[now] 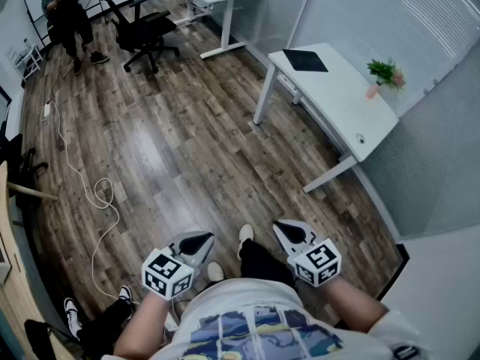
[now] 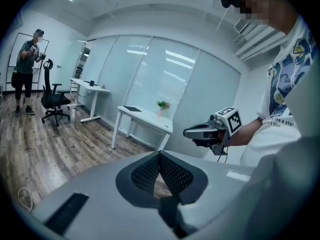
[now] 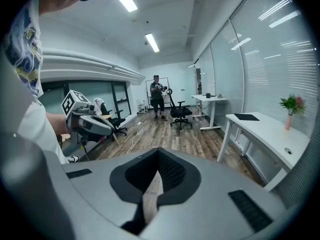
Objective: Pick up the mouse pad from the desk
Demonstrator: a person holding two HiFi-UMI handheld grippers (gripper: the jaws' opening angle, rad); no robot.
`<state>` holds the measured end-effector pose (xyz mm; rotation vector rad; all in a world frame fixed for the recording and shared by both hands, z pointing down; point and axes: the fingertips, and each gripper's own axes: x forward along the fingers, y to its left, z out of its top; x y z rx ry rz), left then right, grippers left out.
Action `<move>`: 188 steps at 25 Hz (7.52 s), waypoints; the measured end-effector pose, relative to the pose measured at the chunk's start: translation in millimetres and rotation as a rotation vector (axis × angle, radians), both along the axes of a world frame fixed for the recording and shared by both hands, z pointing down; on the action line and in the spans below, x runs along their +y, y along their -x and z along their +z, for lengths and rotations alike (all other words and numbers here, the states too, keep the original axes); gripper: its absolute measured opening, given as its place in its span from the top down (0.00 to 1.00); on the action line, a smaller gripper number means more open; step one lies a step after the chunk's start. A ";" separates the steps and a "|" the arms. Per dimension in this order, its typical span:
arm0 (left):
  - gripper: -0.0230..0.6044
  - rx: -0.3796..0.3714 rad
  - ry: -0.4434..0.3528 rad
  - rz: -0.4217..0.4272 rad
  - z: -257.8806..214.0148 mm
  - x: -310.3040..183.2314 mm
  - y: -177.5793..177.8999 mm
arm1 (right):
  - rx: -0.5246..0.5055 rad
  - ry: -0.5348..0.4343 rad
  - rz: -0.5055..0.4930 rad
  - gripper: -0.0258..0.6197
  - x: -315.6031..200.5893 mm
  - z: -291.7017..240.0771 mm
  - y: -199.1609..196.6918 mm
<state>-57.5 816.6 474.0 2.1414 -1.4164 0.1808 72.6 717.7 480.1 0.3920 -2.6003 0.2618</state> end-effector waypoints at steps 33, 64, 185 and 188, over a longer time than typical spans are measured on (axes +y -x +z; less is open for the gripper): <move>0.91 -0.109 -0.033 0.231 -1.6 -430.1 16.1 | -0.096 -0.024 0.277 0.87 -348.7 24.6 11.0; 0.76 -0.070 -0.020 0.451 38.6 -791.3 170.4 | -0.008 -0.031 0.614 0.88 -588.8 13.5 137.2; 0.95 -0.287 -0.040 0.542 -80.9 -1214.8 31.9 | -0.068 0.070 0.562 0.93 -917.3 64.7 -11.4; 0.95 -0.283 -0.067 0.540 -105.8 -1215.5 38.1 | -0.072 0.062 0.566 0.93 -918.8 63.2 -12.0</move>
